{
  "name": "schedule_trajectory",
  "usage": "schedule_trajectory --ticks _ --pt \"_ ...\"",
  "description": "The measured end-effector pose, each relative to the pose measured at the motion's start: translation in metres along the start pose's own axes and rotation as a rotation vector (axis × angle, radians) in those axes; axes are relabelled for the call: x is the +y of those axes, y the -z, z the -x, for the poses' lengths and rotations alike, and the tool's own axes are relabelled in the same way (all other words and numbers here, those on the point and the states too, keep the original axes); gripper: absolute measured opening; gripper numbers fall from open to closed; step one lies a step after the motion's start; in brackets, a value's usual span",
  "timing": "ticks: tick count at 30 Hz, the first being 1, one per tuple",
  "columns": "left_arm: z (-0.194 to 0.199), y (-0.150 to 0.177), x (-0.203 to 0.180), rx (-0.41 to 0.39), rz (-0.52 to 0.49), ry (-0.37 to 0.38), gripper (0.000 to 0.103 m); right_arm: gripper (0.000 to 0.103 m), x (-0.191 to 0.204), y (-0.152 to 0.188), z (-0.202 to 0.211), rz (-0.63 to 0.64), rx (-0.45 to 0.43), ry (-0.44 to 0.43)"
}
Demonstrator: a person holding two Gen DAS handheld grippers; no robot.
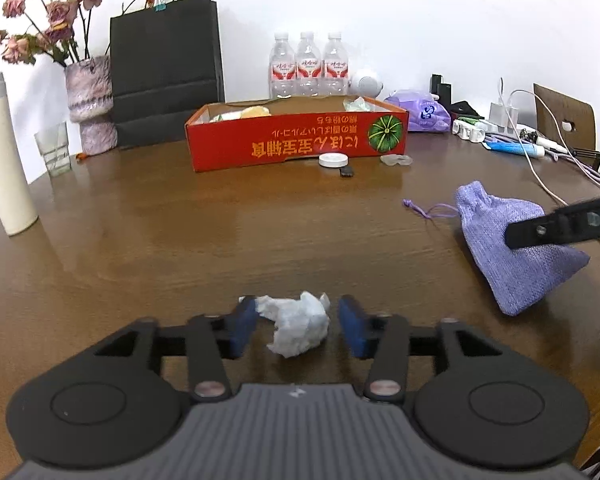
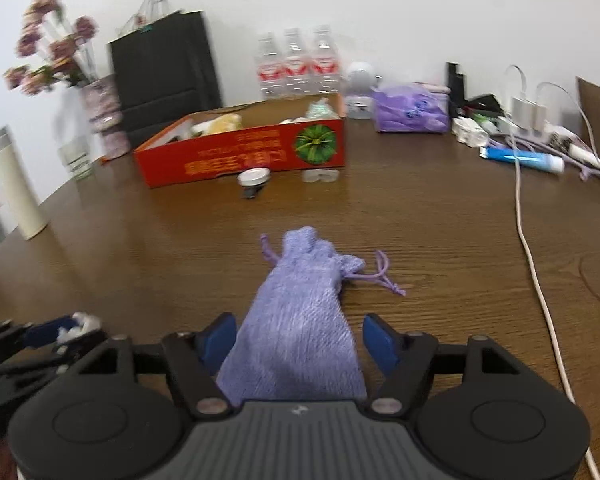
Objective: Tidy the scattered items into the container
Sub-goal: 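Grasp the crumpled white tissue with the left tool while the right tool grasps the purple pouch, then carry the tissue and purple pouch over the box with both tools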
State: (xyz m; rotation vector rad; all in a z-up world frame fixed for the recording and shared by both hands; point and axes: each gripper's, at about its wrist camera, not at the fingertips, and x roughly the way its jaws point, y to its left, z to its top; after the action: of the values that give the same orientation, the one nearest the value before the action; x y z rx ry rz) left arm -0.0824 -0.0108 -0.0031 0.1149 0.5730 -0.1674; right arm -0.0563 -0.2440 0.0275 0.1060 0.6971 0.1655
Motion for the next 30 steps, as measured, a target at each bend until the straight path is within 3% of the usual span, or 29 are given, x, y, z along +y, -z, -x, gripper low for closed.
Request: schedule_trajectory --ticks 3,6,9,13,16,21,24,30 --pt "-0.009 -0.002 0.001 0.040 0.005 0.009 0.056 0.065 0.007 -0.003 -0.015 0.016 -0.007 0.020" --pt "-0.008 -0.002 0.003 0.041 0.020 0.025 0.028 0.040 0.014 -0.001 -0.026 0.051 -0.011 0.050" --pt "-0.007 -0.001 0.002 0.037 0.004 0.029 0.018 0.032 0.014 0.003 -0.026 0.037 -0.037 0.043" --pt "0.008 0.000 -0.003 -0.032 -0.003 -0.007 0.016 0.017 0.014 0.006 -0.012 0.032 -0.085 0.021" --pt "0.030 -0.004 -0.005 -0.132 0.001 -0.048 0.016 0.016 0.022 0.011 0.010 0.058 -0.158 -0.014" --pt "0.071 0.001 -0.015 -0.348 0.011 -0.106 0.017 0.016 0.045 0.027 0.055 0.169 -0.360 -0.047" --pt "0.084 0.008 -0.022 -0.378 0.004 -0.148 0.017 0.016 0.052 0.037 0.073 0.159 -0.430 -0.085" --pt "0.116 0.037 -0.028 -0.432 0.047 -0.174 0.017 0.016 0.065 0.075 0.094 0.180 -0.485 -0.121"
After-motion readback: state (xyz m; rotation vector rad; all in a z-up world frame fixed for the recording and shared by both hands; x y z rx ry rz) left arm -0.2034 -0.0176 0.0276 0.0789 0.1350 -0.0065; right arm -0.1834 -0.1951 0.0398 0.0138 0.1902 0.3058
